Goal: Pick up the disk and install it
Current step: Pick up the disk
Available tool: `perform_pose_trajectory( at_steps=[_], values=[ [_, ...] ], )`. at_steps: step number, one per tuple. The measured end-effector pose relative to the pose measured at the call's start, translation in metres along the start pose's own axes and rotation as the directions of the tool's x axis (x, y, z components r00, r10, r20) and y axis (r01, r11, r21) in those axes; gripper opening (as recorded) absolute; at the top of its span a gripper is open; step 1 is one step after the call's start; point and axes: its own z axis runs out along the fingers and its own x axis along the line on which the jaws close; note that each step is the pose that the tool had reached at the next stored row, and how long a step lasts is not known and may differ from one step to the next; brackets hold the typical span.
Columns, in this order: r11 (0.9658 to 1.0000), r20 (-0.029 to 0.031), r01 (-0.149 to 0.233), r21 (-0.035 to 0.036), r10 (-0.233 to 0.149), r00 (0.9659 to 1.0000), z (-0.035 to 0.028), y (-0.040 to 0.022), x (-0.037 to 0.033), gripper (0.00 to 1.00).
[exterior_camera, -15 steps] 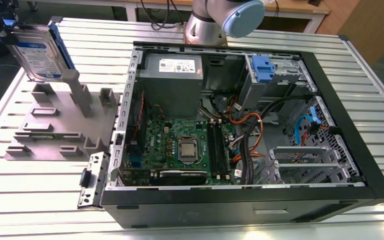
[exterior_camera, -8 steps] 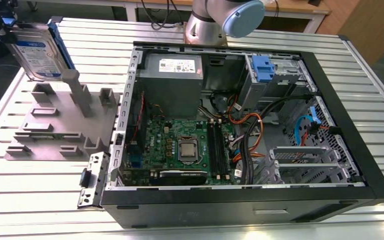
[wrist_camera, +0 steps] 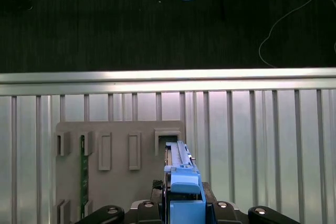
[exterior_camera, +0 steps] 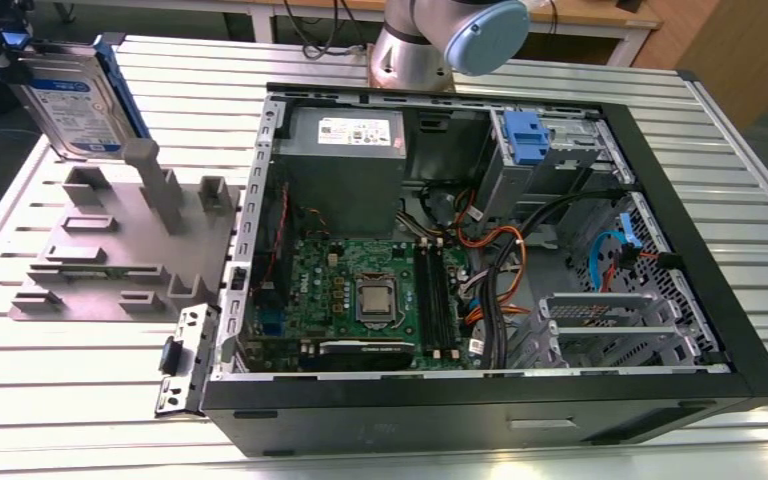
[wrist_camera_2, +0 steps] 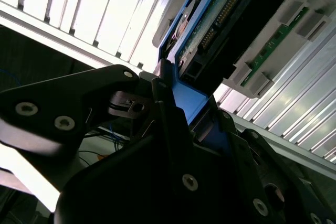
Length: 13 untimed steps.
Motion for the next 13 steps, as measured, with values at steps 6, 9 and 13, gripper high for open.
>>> perform_pose_trajectory(
  at_steps=[6, 9, 13],
  values=[
    [1.0000, 0.0003, 0.000, 0.0000, 0.000, 1.0000, -0.0012, 0.0000, -0.0001, 0.36],
    [1.0000, 0.0003, 0.000, -0.0001, 0.000, 1.0000, -0.0026, 0.0001, -0.0001, 0.36],
    [1.0000, 0.0003, 0.000, -0.0001, 0.000, 1.0000, -0.0026, 0.0003, 0.0005, 0.36]
  ],
)
